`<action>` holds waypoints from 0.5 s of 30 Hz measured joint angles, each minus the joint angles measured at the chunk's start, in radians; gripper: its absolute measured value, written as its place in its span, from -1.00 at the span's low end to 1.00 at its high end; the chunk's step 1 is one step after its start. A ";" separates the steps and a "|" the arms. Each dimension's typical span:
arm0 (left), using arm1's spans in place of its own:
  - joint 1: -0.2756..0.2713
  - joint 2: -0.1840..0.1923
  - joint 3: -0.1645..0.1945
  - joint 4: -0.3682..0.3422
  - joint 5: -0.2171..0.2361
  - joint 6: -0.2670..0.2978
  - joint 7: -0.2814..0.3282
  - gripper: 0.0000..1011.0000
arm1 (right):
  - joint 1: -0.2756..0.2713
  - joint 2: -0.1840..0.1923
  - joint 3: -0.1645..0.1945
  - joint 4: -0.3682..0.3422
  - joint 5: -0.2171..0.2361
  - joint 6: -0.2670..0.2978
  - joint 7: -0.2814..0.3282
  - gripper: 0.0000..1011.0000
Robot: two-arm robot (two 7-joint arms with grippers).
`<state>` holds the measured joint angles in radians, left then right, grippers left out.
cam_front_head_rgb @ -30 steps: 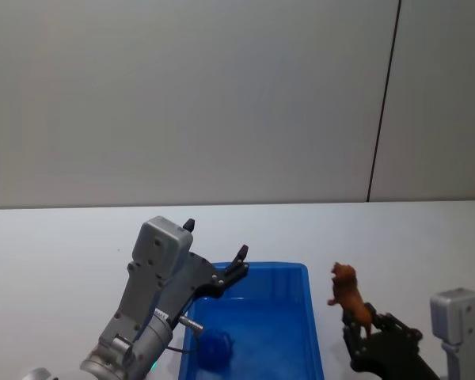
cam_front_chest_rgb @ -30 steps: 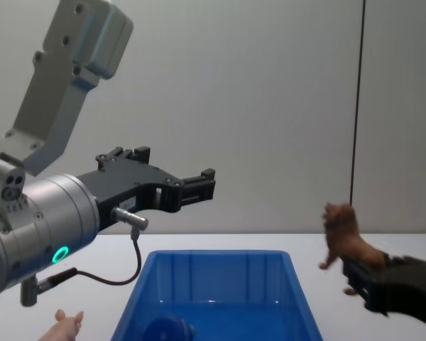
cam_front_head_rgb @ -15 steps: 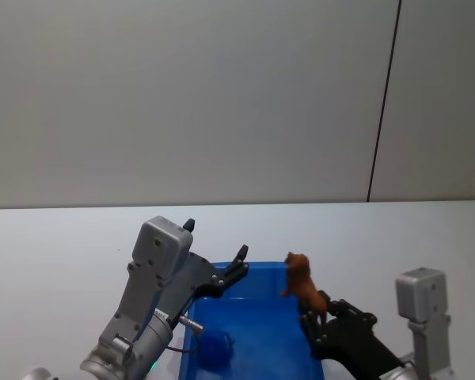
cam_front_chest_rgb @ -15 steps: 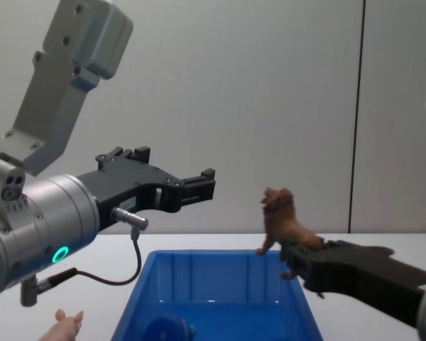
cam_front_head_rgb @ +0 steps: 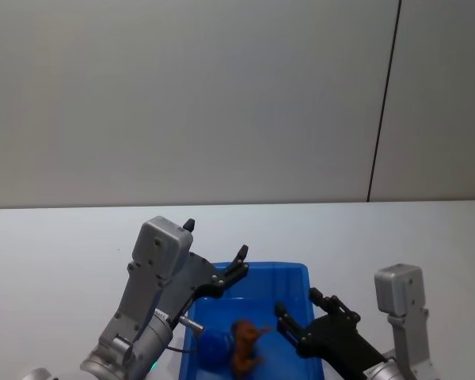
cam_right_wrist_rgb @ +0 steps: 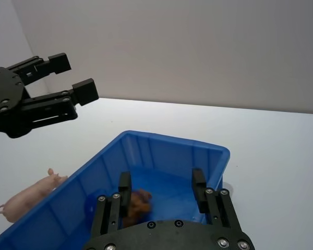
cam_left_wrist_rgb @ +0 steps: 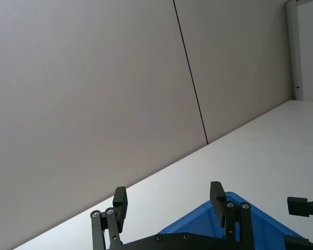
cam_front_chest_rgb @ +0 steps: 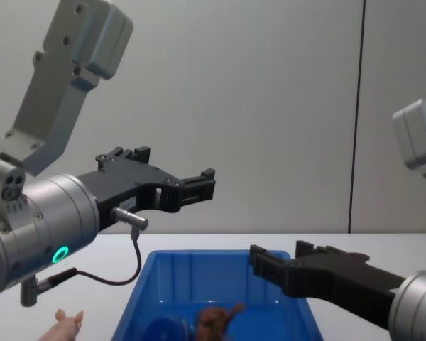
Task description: Pick up the two dolls from the table and place them into the box.
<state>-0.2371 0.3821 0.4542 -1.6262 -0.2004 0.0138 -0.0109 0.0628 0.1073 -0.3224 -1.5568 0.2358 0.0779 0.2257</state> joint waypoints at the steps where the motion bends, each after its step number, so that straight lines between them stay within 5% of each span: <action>1: 0.000 0.000 0.000 0.000 0.000 0.000 0.000 0.98 | 0.001 -0.001 0.000 0.003 -0.004 -0.002 -0.006 0.29; 12: 0.000 0.000 0.000 0.000 0.000 0.000 0.000 0.98 | -0.011 0.006 0.008 -0.005 -0.038 -0.040 -0.091 0.98; 15: 0.000 0.000 0.000 0.000 0.000 0.000 0.000 0.98 | -0.022 0.011 0.012 -0.018 -0.047 -0.051 -0.124 0.98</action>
<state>-0.2371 0.3821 0.4542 -1.6262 -0.2004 0.0139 -0.0110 0.0412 0.1186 -0.3105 -1.5745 0.1889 0.0265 0.1022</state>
